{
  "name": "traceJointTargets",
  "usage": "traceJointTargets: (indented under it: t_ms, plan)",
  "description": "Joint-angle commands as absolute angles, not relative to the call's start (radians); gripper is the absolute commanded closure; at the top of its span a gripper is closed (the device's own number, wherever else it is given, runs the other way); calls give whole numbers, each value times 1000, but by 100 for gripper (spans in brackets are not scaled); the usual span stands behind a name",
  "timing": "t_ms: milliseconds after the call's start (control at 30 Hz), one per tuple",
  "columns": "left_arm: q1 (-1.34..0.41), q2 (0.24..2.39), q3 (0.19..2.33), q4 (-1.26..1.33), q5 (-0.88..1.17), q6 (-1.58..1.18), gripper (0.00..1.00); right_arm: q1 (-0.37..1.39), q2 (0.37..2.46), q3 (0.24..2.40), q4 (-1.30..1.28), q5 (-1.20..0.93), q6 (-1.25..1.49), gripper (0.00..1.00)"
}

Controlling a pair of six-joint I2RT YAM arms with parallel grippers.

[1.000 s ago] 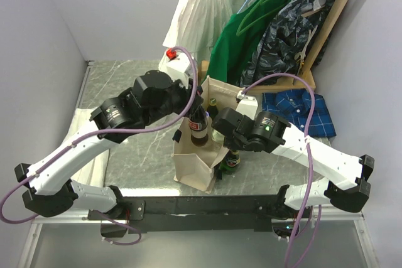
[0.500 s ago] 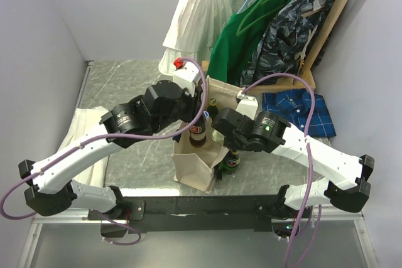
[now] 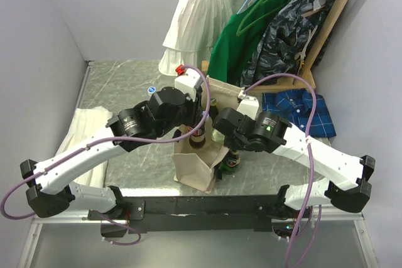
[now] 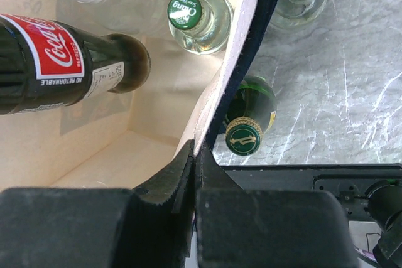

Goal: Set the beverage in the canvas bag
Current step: Place the drink in the canvas bag.

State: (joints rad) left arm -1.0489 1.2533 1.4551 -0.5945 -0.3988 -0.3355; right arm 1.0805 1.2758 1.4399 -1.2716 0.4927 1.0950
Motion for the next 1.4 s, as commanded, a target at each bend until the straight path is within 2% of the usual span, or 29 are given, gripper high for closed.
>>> traceJointTargets:
  t_ms: [0, 1367]
  plan:
    - [-1057, 1175, 1467, -356, -436, -357, 99, 1086, 1236, 1463, -1276, 555, 1111, 100]
    - [-1057, 1155, 1215, -245, -383, -442, 99, 1088, 1218, 1425, -1269, 545, 1127, 100]
